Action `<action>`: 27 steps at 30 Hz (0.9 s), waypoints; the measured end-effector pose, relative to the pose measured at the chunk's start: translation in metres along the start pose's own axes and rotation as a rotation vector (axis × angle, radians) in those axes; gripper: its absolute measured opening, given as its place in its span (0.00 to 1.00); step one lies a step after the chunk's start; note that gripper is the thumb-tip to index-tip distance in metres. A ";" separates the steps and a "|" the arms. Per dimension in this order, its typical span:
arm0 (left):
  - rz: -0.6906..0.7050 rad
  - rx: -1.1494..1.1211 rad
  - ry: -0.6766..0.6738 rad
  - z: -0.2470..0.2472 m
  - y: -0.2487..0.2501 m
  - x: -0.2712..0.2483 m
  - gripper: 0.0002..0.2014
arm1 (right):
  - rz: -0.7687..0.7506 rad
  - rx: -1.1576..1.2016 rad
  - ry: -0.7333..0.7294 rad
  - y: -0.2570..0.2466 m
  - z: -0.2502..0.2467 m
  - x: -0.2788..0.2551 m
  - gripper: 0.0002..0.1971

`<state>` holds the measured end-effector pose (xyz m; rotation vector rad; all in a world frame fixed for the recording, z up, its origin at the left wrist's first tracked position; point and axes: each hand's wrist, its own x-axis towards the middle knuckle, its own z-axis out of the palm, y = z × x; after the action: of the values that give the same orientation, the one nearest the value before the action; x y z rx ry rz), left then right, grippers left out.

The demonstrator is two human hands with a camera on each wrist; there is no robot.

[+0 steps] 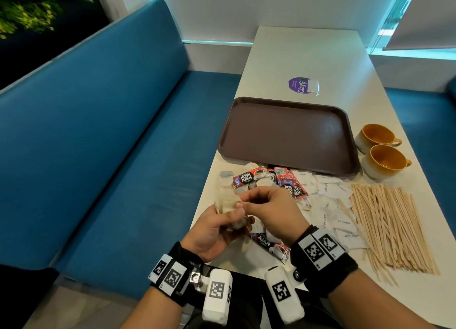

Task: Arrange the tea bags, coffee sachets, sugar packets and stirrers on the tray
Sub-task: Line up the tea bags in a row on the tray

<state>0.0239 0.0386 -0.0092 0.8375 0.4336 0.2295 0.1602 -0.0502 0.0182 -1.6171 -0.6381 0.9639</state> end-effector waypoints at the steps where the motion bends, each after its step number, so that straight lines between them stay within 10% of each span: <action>1: 0.000 -0.019 0.000 -0.001 -0.001 0.000 0.25 | 0.001 -0.016 0.016 0.002 0.000 0.001 0.05; 11: -0.019 -0.236 0.242 -0.019 0.008 -0.001 0.22 | -0.030 -0.016 0.099 0.003 -0.013 0.006 0.05; 22: 0.033 -0.117 0.502 -0.052 0.017 -0.025 0.13 | -0.103 -0.935 -0.171 0.038 -0.011 -0.003 0.24; 27: -0.028 -0.074 0.474 -0.042 0.008 -0.025 0.14 | -0.168 -0.908 -0.104 0.039 -0.010 0.001 0.05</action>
<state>-0.0179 0.0629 -0.0214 0.7000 0.8744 0.4184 0.1660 -0.0653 -0.0191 -2.2435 -1.3940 0.6559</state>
